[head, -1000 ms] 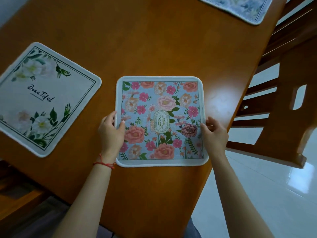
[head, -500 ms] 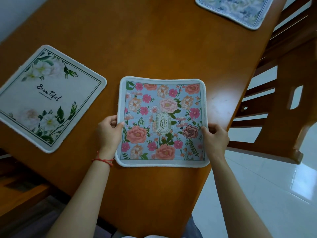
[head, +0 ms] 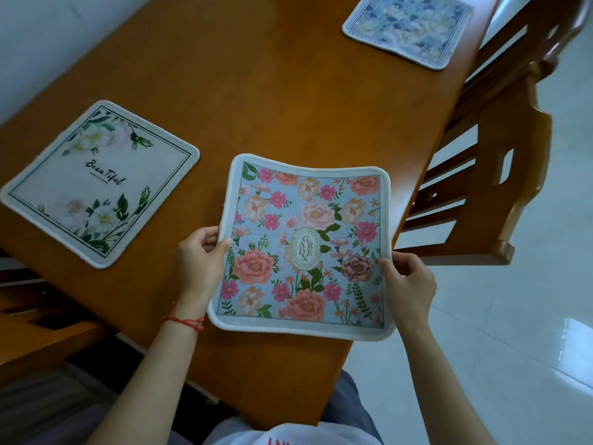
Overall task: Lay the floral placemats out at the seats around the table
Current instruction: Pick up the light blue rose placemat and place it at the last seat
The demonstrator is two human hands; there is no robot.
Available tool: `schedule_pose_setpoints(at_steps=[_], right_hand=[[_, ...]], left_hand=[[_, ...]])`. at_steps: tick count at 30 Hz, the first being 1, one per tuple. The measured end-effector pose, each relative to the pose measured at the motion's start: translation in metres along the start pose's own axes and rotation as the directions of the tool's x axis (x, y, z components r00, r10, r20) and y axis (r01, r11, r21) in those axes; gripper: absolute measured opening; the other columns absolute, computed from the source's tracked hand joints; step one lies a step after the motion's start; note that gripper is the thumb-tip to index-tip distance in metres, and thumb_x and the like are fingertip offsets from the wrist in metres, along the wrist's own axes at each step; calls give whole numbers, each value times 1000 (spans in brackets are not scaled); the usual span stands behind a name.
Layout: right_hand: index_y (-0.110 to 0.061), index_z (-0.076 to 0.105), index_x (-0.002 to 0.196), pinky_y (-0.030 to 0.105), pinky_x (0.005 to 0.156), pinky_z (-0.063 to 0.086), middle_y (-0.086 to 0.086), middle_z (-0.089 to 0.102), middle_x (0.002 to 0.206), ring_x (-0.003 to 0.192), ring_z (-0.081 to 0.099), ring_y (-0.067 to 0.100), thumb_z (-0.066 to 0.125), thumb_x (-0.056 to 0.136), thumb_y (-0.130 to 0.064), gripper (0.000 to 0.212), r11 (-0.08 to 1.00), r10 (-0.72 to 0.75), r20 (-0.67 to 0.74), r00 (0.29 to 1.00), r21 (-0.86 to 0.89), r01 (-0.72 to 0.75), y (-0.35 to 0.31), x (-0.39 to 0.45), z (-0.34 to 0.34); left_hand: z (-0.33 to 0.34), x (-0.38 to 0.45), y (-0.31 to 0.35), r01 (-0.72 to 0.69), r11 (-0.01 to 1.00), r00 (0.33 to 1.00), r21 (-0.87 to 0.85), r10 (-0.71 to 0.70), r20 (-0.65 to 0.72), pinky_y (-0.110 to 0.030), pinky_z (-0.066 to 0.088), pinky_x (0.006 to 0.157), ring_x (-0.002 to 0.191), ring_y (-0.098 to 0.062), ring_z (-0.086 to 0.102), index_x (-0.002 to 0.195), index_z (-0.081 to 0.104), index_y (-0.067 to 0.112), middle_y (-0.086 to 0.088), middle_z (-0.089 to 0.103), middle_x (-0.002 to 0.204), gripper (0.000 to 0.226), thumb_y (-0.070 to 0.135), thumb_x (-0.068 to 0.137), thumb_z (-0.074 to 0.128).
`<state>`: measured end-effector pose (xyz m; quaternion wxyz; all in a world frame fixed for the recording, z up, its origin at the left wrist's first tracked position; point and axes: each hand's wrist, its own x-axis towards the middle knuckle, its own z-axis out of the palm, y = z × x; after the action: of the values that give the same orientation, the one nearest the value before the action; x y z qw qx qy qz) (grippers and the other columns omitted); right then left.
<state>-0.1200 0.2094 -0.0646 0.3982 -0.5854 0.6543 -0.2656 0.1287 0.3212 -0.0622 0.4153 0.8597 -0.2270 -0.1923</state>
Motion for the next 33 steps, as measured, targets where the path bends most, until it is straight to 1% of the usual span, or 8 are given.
schedule_pose_setpoints(at_steps=[6, 10, 15, 20, 24, 26, 31, 33], right_hand=[[-10, 62, 88, 12, 58, 47, -7, 60, 76, 68, 56, 0, 62, 85, -16, 7, 998, -44, -60, 997, 33, 46, 14, -31, -38], [-10, 62, 86, 2, 55, 44, -13, 58, 73, 66, 58, 2, 62, 84, -13, 3, 994, -66, -144, 987, 77, 78, 25, -59, -60], [-13, 63, 84, 5, 56, 46, -13, 61, 74, 63, 58, -8, 65, 82, -14, 3, 990, -34, -269, 963, 124, 69, 41, -100, -86], [-12, 63, 83, 9, 57, 49, -11, 62, 74, 65, 60, 2, 66, 82, -15, 3, 986, 28, -363, 931, 162, 33, 60, -142, -122], [-13, 63, 83, 6, 54, 47, -8, 63, 73, 62, 59, -9, 66, 81, -15, 4, 981, 78, -437, 896, 194, 10, 79, -160, -153], [-13, 63, 82, 6, 54, 47, -7, 63, 73, 62, 59, -9, 66, 81, -15, 3, 977, 104, -468, 878, 213, -2, 90, -164, -169], [-12, 64, 82, 11, 54, 52, -6, 65, 75, 62, 62, -4, 66, 81, -15, 4, 963, 159, -486, 860, 268, -26, 115, -156, -214], [-13, 64, 82, 17, 57, 55, -4, 67, 76, 64, 65, 4, 66, 81, -16, 3, 955, 185, -472, 862, 293, -44, 125, -148, -237]], left_hand=[[-4, -34, 10, -80, 996, 997, -25, 81, 18, -19, 45, 56, 71, -18, 60, 104, 63, 0, -6, 63, 87, 24, 5, 81, 66], [-9, -52, 15, -158, 987, 985, -41, 161, 67, -19, 49, 53, 72, -18, 61, 103, 64, 0, -6, 64, 87, 24, 6, 80, 67], [-14, -78, 24, -252, 966, 953, -50, 257, 158, -26, 50, 62, 73, -21, 62, 104, 63, 0, -5, 62, 87, 25, 7, 80, 67], [-9, -105, 40, -334, 939, 900, -86, 345, 268, -29, 53, 65, 73, -22, 63, 106, 63, 1, -6, 64, 87, 27, 9, 80, 67], [12, -131, 62, -380, 919, 851, -106, 393, 349, -15, 52, 49, 66, -13, 62, 106, 63, 3, -4, 63, 85, 27, 10, 81, 67], [26, -144, 75, -391, 911, 831, -132, 411, 374, -11, 51, 48, 66, -12, 61, 106, 63, 2, -6, 63, 85, 27, 9, 81, 66], [66, -174, 104, -397, 906, 814, -147, 422, 399, -16, 54, 50, 67, -13, 63, 105, 64, 3, -7, 65, 84, 25, 9, 81, 67], [85, -185, 115, -403, 905, 815, -135, 422, 397, -30, 58, 58, 72, -21, 66, 106, 64, 4, -11, 68, 89, 27, 12, 80, 68]])
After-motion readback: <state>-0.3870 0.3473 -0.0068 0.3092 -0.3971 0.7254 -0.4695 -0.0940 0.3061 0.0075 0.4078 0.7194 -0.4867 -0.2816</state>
